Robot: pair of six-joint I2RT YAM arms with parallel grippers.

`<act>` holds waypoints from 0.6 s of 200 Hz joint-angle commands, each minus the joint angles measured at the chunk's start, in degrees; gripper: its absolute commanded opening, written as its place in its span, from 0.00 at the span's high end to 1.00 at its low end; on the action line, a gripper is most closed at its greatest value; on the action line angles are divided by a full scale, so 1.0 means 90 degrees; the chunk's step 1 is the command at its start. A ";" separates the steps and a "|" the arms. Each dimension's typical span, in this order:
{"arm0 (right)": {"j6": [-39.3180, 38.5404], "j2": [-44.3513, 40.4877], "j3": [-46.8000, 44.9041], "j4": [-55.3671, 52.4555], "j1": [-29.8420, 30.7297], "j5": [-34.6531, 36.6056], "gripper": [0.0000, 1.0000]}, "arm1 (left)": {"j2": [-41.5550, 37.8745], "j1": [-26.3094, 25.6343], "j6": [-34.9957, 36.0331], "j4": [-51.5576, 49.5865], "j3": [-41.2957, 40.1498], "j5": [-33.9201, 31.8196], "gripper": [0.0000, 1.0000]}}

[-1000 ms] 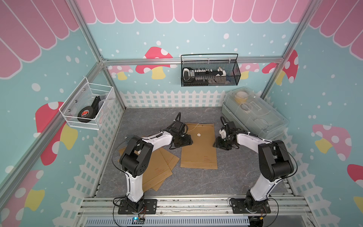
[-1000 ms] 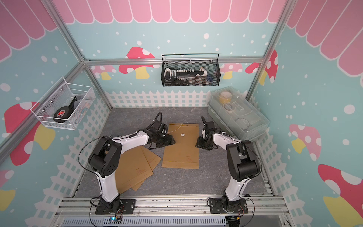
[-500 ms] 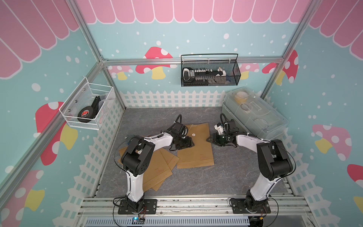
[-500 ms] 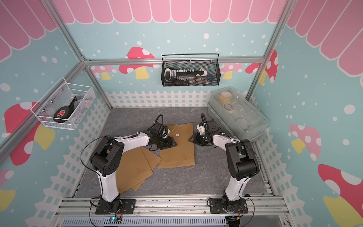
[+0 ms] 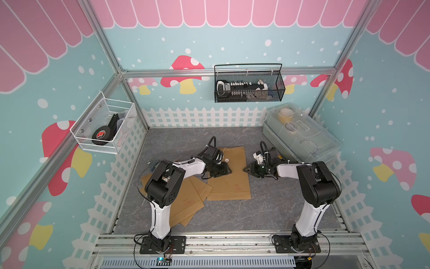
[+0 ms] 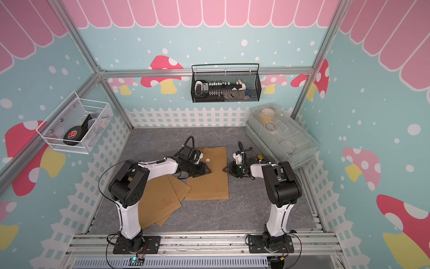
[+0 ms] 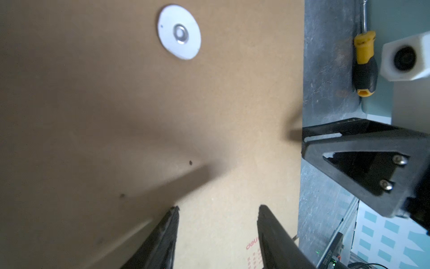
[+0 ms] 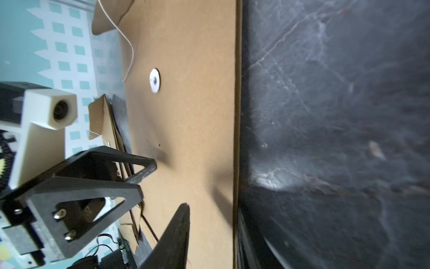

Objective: Close the mouth of the file bag
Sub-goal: Pick up the file bag from the center of the board.

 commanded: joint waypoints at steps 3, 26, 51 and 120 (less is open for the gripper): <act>0.0448 0.0119 -0.0015 0.0745 0.0087 -0.0307 0.61 | 0.0310 -0.0135 -0.0068 0.0198 -0.0071 0.0218 0.48; 0.0353 0.0179 0.0004 0.0668 0.0171 -0.0220 0.60 | 0.0388 -0.0232 -0.0077 0.0275 -0.0022 0.0251 0.49; 0.0257 0.0571 0.0186 0.0585 0.0241 -0.0209 0.67 | 0.0353 -0.0243 -0.0069 0.0355 0.0058 0.0378 0.50; -0.1320 -0.2028 -0.0131 -0.0342 0.0370 0.1415 1.00 | -0.2636 0.1012 0.0452 -0.1071 0.0098 0.0247 0.43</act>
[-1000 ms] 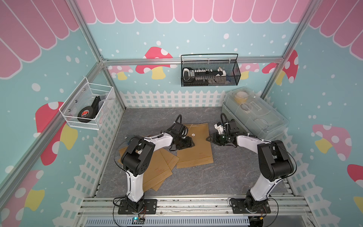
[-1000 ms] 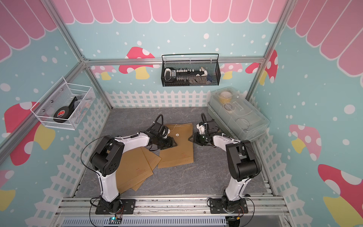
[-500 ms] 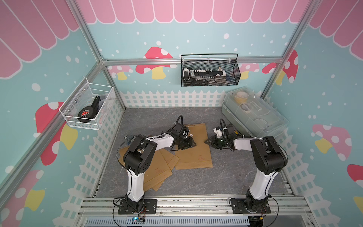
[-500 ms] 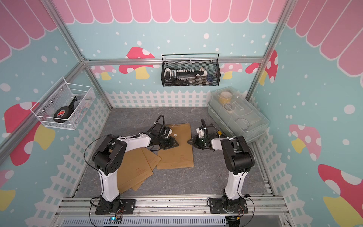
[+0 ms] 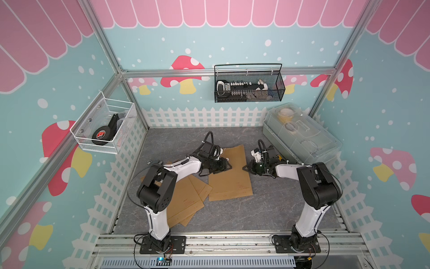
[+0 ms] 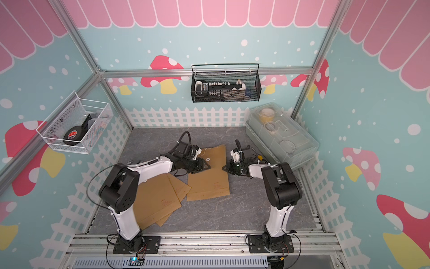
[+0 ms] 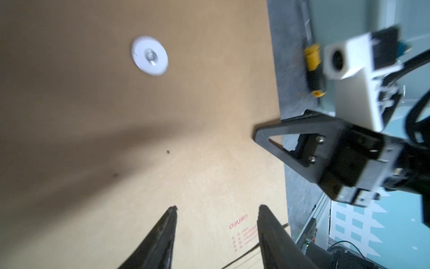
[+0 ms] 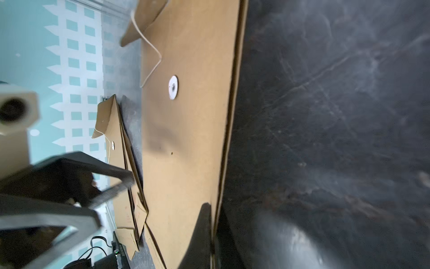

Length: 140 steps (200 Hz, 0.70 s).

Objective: Close the mouth of the file bag
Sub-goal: Pick up the file bag from the center of the board.

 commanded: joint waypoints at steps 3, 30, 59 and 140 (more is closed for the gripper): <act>-0.1041 -0.1505 -0.0186 -0.0261 0.0110 0.0983 1.00 | -0.1453 0.0691 0.0392 -0.0658 0.0084 -0.0102 0.43; -0.2174 -0.2975 -0.0405 -0.0253 0.0155 0.1317 1.00 | -0.2524 0.1441 0.0525 -0.0684 -0.0058 -0.0302 0.43; -0.3153 -0.4171 -0.0585 0.0487 0.0194 0.0975 1.00 | -0.3216 0.1880 0.0566 0.0119 -0.0299 -0.0401 0.41; -0.2829 -0.4426 0.0109 0.2014 -0.0133 -0.0727 1.00 | -0.2544 0.2260 0.1074 0.1463 0.1058 0.0519 0.19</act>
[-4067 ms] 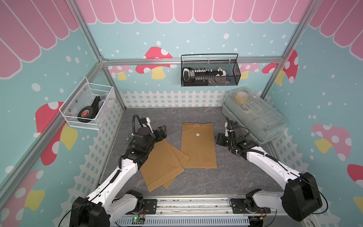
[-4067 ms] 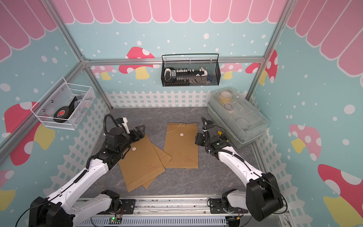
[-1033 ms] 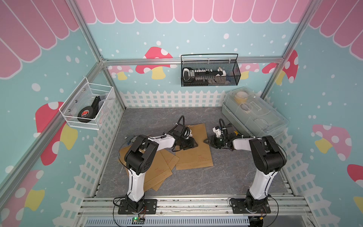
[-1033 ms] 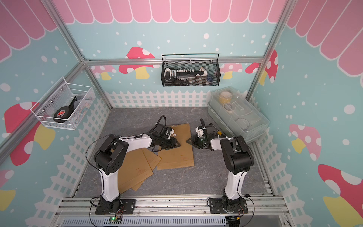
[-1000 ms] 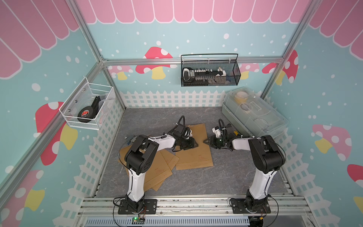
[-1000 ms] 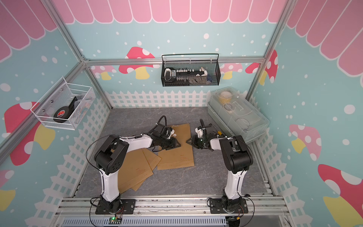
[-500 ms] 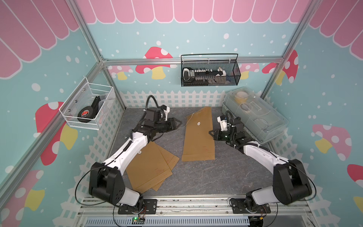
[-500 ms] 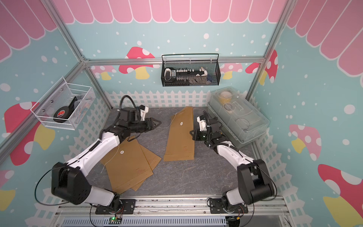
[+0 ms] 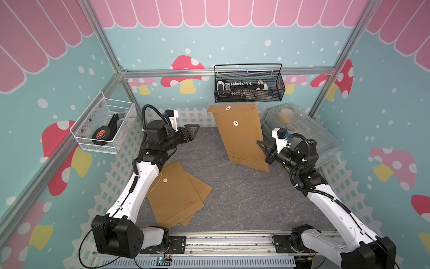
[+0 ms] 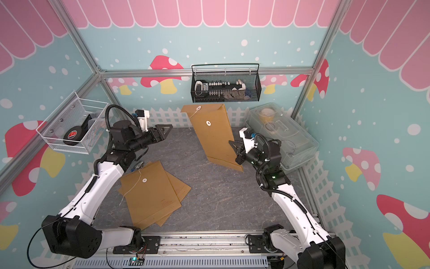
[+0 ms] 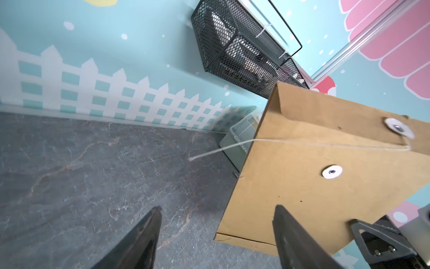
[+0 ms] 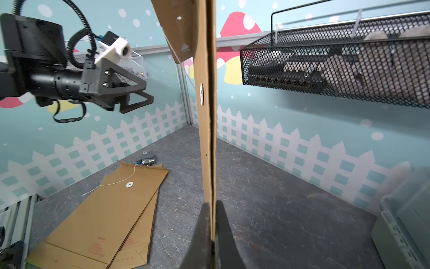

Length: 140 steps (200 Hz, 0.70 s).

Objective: Close the mouth of the file bag
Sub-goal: Pick up the file bag from the center of the board.

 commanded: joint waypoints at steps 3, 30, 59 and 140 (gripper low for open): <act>0.0301 -0.0020 0.0408 0.0932 -0.0076 -0.0844 1.00 | 0.0225 0.0083 0.0520 0.0456 0.0760 0.0482 0.19; 0.0549 -0.0072 0.0519 0.1107 -0.0261 -0.0922 1.00 | 0.0533 0.0550 0.0310 0.0555 0.1453 0.1203 0.17; 0.0893 -0.0088 0.0586 0.1477 -0.0470 -0.1136 1.00 | 0.0785 0.0629 0.0344 0.0572 0.2045 0.1546 0.14; 0.3154 0.0463 0.0352 0.4164 -0.1167 -0.1645 1.00 | 0.1411 0.0118 0.0804 0.0886 0.2172 0.2028 0.02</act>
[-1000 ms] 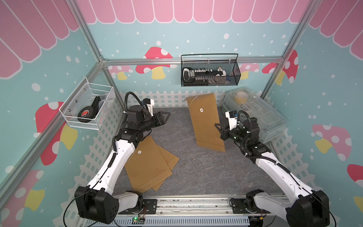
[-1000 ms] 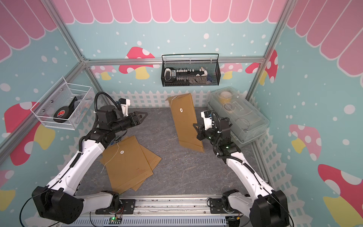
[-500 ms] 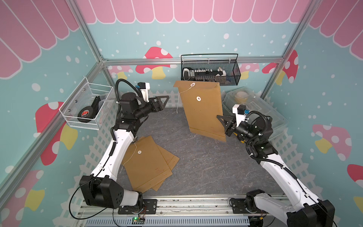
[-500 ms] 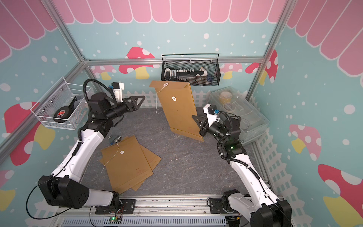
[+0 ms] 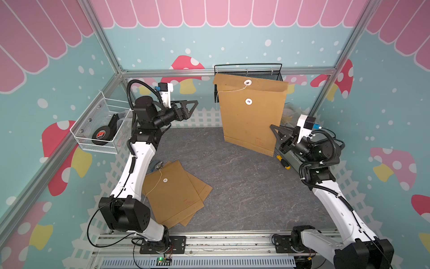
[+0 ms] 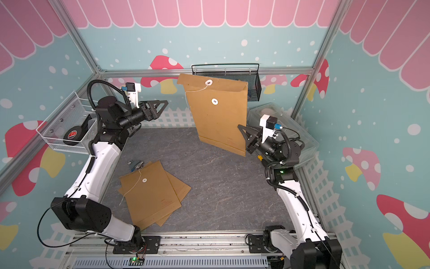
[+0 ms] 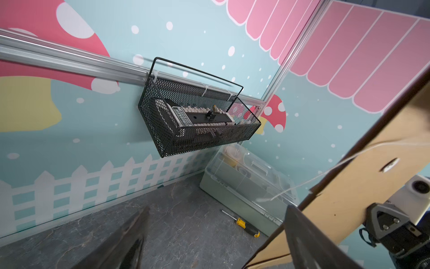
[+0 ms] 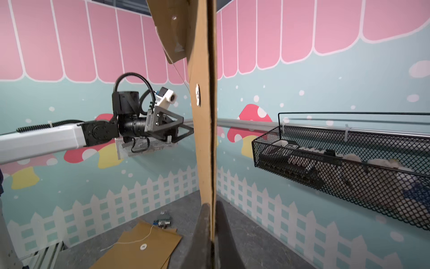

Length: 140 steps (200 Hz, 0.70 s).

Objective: Close the mouth of the file bag
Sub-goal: Pick up the file bag from the center of the board.

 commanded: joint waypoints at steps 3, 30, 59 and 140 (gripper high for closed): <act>0.0853 0.0216 -0.0063 0.1119 -0.0020 -0.0159 1.00 | 0.0056 -0.0472 0.0523 0.0322 -0.0143 0.0372 0.02; 0.0785 0.0239 0.0007 0.1011 -0.0019 -0.0196 1.00 | 0.0247 -0.0795 0.1488 0.0006 -0.0034 0.0338 0.02; 0.0605 0.0272 0.0105 0.0679 -0.0020 -0.0283 1.00 | 0.0632 -0.0923 0.2172 -0.0053 0.0228 0.0633 0.06; 0.0530 0.0472 0.0113 0.0620 -0.0135 -0.0654 1.00 | 0.1522 -0.0600 0.0640 0.0101 0.1762 0.1628 0.15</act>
